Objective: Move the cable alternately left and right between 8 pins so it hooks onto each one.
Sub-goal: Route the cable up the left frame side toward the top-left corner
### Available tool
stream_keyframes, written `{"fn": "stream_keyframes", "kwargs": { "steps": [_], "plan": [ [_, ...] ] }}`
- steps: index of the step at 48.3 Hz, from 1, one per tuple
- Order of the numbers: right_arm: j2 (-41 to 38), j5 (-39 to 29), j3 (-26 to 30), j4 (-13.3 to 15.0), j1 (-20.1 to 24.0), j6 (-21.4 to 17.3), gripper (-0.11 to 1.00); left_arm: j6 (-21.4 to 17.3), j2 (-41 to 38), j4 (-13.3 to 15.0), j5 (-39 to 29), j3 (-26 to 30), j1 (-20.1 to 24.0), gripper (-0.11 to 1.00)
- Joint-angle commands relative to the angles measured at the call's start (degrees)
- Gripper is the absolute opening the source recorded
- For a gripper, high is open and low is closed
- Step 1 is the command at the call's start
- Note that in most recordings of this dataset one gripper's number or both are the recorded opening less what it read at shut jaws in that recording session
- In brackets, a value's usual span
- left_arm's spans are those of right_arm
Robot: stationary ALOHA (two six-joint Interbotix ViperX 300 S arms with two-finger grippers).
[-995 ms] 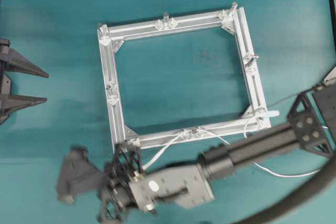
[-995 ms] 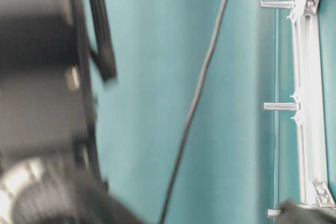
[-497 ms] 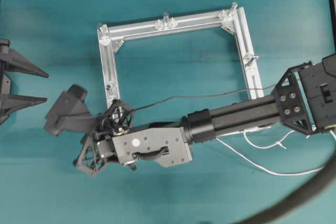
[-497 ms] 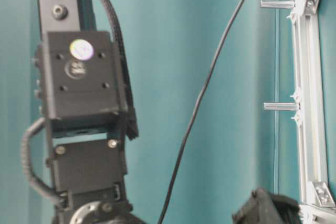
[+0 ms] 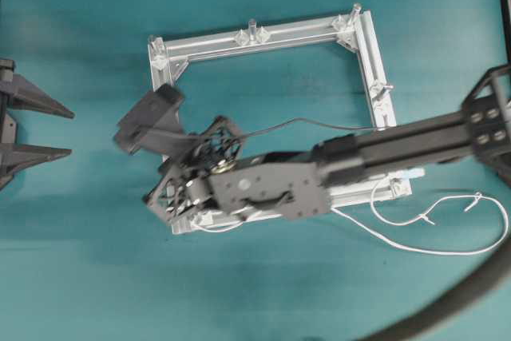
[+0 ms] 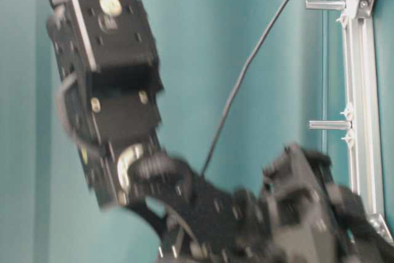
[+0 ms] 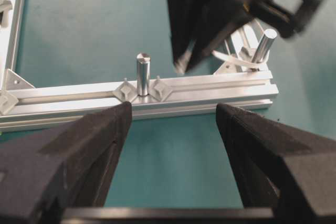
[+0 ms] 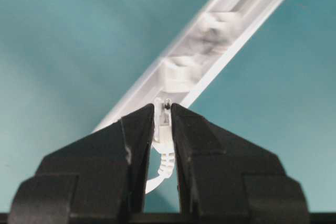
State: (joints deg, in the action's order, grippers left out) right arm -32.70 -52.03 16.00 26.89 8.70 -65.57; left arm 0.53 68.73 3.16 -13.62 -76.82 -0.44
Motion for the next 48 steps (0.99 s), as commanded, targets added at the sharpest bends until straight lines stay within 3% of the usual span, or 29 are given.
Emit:
{"fn": "stream_keyframes", "kwargs": {
  "steps": [1, 12, 19, 31, 48],
  "plan": [
    [5.10, 1.14, -2.81, 0.70, -0.53, -0.35, 0.14, 0.26, -0.35, -0.09, 0.26, 0.53, -0.18, 0.75],
    [7.03, 1.93, -6.86, 0.70, -3.52, 0.79, 0.14, 0.26, -0.35, -0.09, 0.26, 0.53, -0.18, 0.75],
    [6.94, 3.96, -6.77, -0.44, -7.03, 6.77, 0.14, 0.26, -0.35, -0.09, 0.26, 0.53, -0.18, 0.75],
    [5.80, 5.71, -3.25, -6.59, -11.69, 17.93, 0.14, 0.26, -0.35, -0.09, 0.26, 0.53, -0.18, 0.75],
    [-1.67, 3.43, 9.76, -16.79, -14.94, 35.07, 0.14, 0.26, -0.35, -0.09, 0.26, 0.53, -0.18, 0.75]
  ]
}}
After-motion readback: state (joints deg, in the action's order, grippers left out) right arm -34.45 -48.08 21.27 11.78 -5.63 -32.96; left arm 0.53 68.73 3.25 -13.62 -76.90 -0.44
